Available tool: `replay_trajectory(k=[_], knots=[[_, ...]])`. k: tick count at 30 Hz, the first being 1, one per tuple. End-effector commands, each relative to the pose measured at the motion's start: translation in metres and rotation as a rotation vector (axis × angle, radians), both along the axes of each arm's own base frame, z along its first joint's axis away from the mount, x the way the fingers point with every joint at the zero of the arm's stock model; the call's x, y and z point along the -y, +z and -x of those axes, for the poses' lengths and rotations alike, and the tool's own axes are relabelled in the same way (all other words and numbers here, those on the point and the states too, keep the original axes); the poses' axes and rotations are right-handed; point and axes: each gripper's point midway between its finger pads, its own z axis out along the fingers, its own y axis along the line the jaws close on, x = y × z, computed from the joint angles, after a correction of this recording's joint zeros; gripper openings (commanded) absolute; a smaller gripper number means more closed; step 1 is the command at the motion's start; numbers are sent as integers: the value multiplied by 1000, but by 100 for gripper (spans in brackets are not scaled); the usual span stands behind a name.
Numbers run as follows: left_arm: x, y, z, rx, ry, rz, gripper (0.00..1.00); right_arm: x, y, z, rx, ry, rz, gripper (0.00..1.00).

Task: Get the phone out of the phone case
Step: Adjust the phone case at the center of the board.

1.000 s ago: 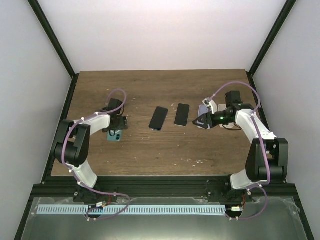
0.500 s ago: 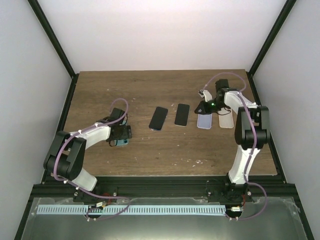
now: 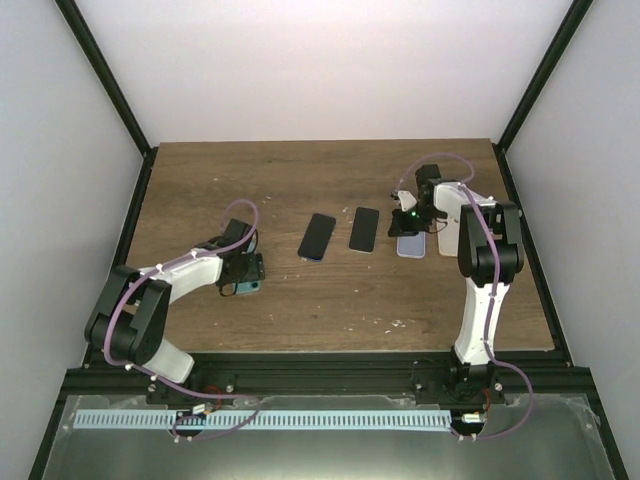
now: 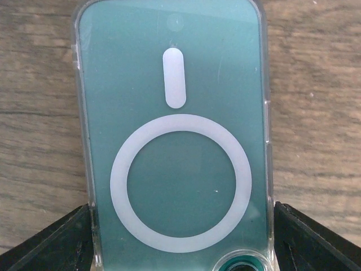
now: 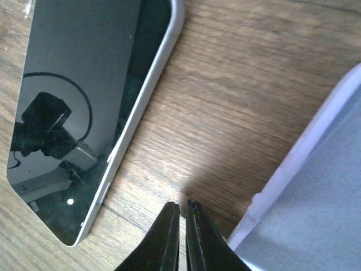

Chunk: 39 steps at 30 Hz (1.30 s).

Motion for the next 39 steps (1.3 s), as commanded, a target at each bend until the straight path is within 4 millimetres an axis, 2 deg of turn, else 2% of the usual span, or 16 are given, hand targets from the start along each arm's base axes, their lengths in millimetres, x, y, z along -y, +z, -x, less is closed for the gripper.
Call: replay_trajectory(k=[1, 4, 8, 10, 12, 14, 16, 17, 18, 20, 22, 25, 30, 33, 39], knots=[[15, -16, 39, -134, -38, 77, 72, 36, -5, -9, 18, -70, 157, 6], [24, -9, 40, -114, -62, 102, 71, 53, -3, -8, 32, -104, 168, 6], [35, 3, 43, -88, -91, 131, 70, 60, 6, -3, 45, -107, 161, 6], [36, 9, 43, -81, -87, 145, 69, 52, 20, -2, 81, -76, 105, 6], [40, 15, 42, -66, -98, 166, 69, 29, 43, 4, 137, 23, -26, 7], [47, 24, 41, -46, -125, 209, 69, 0, 76, 21, 213, 179, -199, 16], [59, 37, 42, -25, -170, 270, 68, -18, 108, 39, 318, 304, -297, 35], [64, 45, 42, -12, -196, 297, 68, -28, 132, 50, 418, 397, -314, 44], [70, 52, 42, -6, -221, 325, 68, -37, 146, 63, 518, 506, -305, 50], [79, 63, 43, 1, -259, 371, 68, -52, 170, 86, 709, 668, -262, 56], [84, 72, 44, 8, -284, 401, 68, -60, 184, 107, 914, 810, -216, 64], [93, 82, 47, 9, -316, 448, 67, -76, 186, 129, 1135, 978, -101, 64], [113, 100, 54, 18, -374, 576, 65, -116, 180, 152, 1234, 1186, 8, 58], [122, 107, 60, 8, -405, 641, 65, -136, 172, 152, 1277, 1243, 74, 57], [138, 115, 69, -20, -459, 691, 64, -178, 148, 153, 1350, 1374, 199, 64]])
